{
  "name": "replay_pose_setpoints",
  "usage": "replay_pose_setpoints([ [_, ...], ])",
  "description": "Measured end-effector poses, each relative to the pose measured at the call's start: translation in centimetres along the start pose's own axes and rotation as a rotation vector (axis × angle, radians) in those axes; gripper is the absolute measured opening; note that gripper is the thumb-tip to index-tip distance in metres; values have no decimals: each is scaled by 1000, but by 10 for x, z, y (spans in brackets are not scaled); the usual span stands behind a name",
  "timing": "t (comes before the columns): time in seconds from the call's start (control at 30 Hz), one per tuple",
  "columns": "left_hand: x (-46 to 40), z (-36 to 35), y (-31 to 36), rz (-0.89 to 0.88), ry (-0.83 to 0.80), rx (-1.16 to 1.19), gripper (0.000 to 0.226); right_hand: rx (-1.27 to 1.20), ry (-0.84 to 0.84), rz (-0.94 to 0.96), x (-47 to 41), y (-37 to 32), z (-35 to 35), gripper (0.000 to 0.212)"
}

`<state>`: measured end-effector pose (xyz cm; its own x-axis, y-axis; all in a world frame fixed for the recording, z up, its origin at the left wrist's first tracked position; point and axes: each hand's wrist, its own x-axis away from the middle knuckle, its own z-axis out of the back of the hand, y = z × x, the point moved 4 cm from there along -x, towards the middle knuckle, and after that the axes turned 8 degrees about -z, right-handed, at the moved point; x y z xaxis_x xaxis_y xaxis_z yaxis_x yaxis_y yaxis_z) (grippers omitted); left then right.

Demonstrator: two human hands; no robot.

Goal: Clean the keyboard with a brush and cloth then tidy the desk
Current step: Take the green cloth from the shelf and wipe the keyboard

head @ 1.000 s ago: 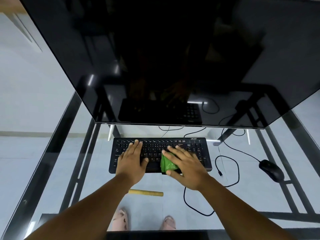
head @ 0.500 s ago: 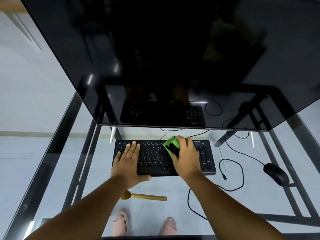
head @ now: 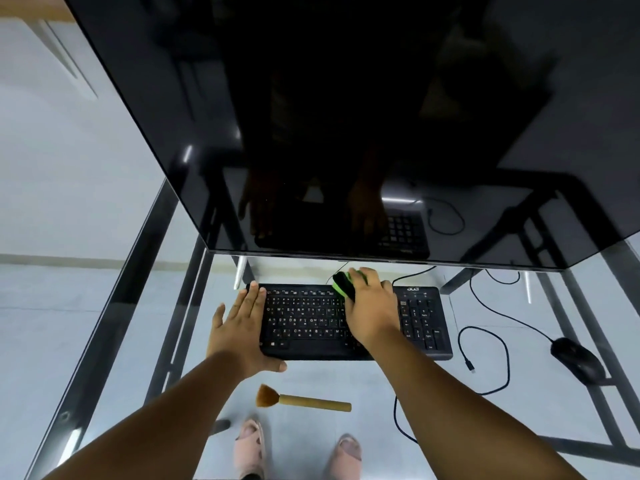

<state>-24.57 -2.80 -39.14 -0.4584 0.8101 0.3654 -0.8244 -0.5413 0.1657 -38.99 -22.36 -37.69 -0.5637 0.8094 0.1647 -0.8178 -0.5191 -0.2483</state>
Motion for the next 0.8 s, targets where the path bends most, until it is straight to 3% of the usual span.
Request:
replay_pose_setpoints([
  [0.27, -2, 4, -13, -82, 40, -8, 138, 0, -81, 276, 2, -63, -10, 48],
  [0.43, -3, 5, -18, -116, 57, 15, 141, 46, 16, 48, 1, -27, -7, 42],
  [0.57, -3, 2, -20, -102, 62, 30, 144, 32, -3, -74, -6, -45, -8, 38],
  [0.8, 3, -1, -27, -17, 87, 83, 147, -31, -66, 213, 8, -86, -18, 50],
])
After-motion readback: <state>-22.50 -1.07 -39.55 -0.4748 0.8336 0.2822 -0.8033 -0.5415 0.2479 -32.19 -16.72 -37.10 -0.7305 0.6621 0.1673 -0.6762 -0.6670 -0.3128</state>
